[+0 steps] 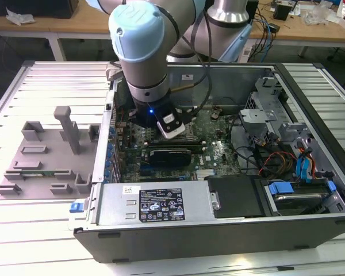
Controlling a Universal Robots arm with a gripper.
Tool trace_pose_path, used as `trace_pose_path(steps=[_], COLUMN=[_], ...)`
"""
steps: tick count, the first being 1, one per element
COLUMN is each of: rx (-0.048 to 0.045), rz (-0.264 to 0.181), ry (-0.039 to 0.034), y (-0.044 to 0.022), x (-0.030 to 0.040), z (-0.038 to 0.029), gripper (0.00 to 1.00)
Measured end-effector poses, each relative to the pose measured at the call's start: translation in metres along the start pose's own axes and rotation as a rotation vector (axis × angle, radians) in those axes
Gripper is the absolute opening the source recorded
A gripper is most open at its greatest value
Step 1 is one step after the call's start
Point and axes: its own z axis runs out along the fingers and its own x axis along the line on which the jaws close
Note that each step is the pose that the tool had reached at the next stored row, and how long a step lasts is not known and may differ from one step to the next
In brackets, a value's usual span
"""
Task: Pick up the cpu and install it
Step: 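Install the second cpu locking lever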
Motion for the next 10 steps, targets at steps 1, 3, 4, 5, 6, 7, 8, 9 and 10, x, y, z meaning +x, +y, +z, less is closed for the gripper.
trace_pose_path(steps=[1, 3, 4, 5, 6, 7, 8, 9, 10], rx=[0.0095, 0.0297, 0.0404, 0.0448, 0.0625, 0.0744, 0.0796, 0.0809, 0.0821], rz=[0.001, -0.001, -0.002, -0.002, -0.003, -0.003, -0.004, -0.004, -0.004], ry=[0.0005, 0.0036, 0.0061, 0.0061, 0.0117, 0.0164, 0.0190, 0.0198, 0.0207], y=[0.0008, 0.0025, 0.0065, 0.0156, 0.0254, 0.0278, 0.0292, 0.0298, 0.0303], x=[-0.0095, -0.0247, -0.0312, -0.0359, -0.0394, -0.0405, -0.0418, -0.0424, -0.0428], z=[0.0013, 0.0037, 0.0054, 0.0082, 0.0110, 0.0117, 0.0088, 0.0064, 0.0044], gripper=[0.11, 0.11, 0.11, 0.11, 0.11, 0.11, 0.11, 0.11, 0.11])
